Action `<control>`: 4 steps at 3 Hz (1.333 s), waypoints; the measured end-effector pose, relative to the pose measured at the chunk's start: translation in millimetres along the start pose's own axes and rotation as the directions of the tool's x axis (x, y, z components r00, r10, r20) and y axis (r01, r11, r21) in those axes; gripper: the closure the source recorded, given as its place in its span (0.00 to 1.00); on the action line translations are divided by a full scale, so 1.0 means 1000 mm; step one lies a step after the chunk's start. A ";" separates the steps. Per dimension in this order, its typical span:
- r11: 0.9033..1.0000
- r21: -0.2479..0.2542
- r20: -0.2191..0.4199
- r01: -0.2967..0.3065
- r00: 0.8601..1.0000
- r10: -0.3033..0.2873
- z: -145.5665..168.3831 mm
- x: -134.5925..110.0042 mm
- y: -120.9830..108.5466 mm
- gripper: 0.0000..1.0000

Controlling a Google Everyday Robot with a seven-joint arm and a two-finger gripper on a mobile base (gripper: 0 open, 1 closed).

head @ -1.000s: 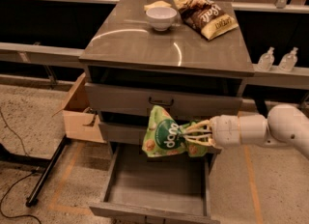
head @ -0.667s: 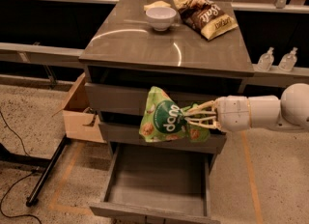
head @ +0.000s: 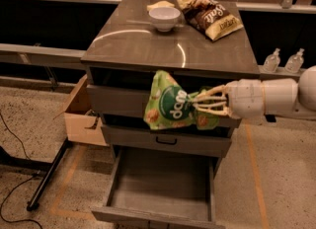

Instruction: Pick green rice chip bag from bottom drawer and place on counter

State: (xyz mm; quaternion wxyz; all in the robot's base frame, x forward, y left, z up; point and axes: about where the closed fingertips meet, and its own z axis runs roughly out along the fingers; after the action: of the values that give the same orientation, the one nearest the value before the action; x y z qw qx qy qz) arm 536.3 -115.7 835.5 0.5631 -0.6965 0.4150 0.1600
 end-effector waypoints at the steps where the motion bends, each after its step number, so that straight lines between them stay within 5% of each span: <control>1: 0.999 0.026 -0.027 0.041 0.999 -0.040 -0.019 -0.029 -0.056 1.00; 3: 0.988 0.045 -0.100 0.145 0.985 -0.140 -0.023 -0.040 -0.150 1.00; 4: 0.975 0.062 -0.171 0.212 0.965 -0.199 -0.018 -0.018 -0.199 1.00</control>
Offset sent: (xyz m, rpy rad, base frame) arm 0.0801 -0.0098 0.1612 -0.0772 -0.1473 -0.0645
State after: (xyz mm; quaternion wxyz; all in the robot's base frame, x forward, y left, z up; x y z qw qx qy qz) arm 671.9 -120.9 982.9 0.5681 -0.7235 0.3913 0.0262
